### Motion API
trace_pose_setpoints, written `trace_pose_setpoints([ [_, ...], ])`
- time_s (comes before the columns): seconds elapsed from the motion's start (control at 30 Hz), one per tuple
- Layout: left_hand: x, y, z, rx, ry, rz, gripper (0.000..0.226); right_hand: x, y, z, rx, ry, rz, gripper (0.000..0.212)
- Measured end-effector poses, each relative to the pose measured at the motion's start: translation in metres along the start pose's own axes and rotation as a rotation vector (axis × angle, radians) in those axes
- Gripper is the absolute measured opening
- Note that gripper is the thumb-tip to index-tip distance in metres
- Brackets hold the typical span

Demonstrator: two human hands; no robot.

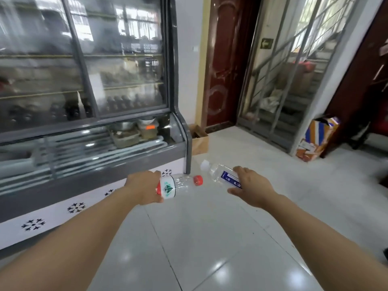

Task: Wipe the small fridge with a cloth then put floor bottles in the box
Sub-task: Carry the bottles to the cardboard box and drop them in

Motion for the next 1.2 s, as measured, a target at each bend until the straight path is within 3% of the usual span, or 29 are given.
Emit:
trace_pose_setpoints([
  [0.37, -0.13, 0.008, -0.179, -0.033, -0.216, -0.004, 0.064, -0.021, 0.006, -0.196, 0.029, -0.185, 0.0, 0.063],
  [0.83, -0.389, 0.029, -0.308, 0.023, -0.388, 0.017, 0.065, -0.158, 0.021, -0.369, 0.063, -0.377, -0.018, 0.065],
  [1.2, -0.573, 0.033, -0.406, -0.012, -0.4, -0.031, 0.06, -0.297, 0.015, -0.52, 0.063, -0.343, -0.04, 0.067],
])
Point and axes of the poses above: each hand's wrist, its own x-axis away from the middle knuckle, its own y-axis out of the back of the hand, z = x × y, the point moved 5 cm from there along -x, towards the middle knuckle, and after that the axes turned 3 degrees about -z, right-handed, at the moved point
